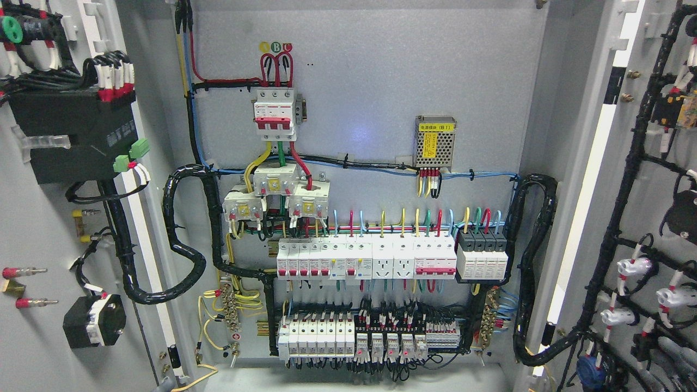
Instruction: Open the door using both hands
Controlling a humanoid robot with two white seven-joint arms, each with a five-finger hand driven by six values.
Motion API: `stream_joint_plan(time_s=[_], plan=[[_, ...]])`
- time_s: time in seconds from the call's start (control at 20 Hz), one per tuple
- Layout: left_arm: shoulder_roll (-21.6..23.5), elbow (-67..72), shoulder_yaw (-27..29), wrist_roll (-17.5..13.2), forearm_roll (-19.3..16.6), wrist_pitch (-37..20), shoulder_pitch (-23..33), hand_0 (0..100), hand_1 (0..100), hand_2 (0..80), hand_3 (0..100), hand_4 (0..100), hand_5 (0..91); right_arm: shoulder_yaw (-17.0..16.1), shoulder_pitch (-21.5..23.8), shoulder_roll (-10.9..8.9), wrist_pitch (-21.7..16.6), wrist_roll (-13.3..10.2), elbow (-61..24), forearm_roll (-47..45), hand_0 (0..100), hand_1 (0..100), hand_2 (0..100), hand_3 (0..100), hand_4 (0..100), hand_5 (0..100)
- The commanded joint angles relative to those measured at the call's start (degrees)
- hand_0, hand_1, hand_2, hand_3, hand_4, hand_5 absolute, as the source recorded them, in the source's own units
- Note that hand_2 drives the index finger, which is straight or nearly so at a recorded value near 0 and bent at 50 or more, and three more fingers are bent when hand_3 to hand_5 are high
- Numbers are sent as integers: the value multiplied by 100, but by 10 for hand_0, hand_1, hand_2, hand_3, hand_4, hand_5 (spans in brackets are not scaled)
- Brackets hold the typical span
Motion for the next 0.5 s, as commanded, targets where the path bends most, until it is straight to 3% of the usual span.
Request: stream_joint_plan(time_s=[0.0,0.45], plan=[[214,27,569,-3,313,1,137,0,0,0,0,0,0,-162,37,-37,-19,-4,75,-88,0,0,0,0,0,0],[222,220,983,-3,541,1,296,0,0,0,0,0,0,-223,371,-98,-36,-4,48,-105,0,0,0,0,0,0]])
